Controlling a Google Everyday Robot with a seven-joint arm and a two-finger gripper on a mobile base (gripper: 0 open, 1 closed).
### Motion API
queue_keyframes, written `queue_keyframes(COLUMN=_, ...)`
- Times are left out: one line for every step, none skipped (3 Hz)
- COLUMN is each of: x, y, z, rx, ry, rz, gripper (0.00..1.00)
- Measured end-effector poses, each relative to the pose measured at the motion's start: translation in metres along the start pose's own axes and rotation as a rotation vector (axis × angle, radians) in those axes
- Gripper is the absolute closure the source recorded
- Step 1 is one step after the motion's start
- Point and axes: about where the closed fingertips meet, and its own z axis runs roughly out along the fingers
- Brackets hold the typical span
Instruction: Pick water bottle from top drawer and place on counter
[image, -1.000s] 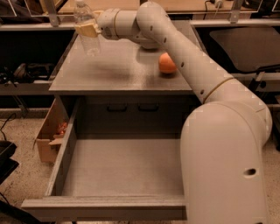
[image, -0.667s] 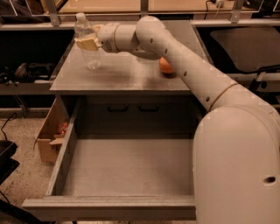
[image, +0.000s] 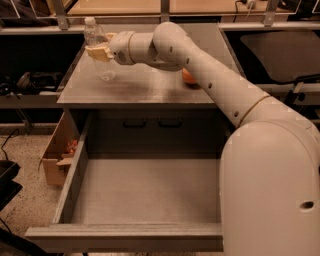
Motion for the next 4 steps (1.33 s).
queue_keyframes(x=-0.0004, y=0.0, z=0.0, rx=0.0, ry=0.0, rz=0.0, gripper=0.59)
queue_keyframes(x=-0.0004, y=0.0, z=0.0, rx=0.0, ry=0.0, rz=0.0, gripper=0.36)
queue_keyframes(x=-0.0004, y=0.0, z=0.0001, rx=0.0, ry=0.0, rz=0.0, gripper=0.11)
queue_keyframes(x=-0.0004, y=0.0, z=0.0001, rx=0.0, ry=0.0, rz=0.0, gripper=0.0)
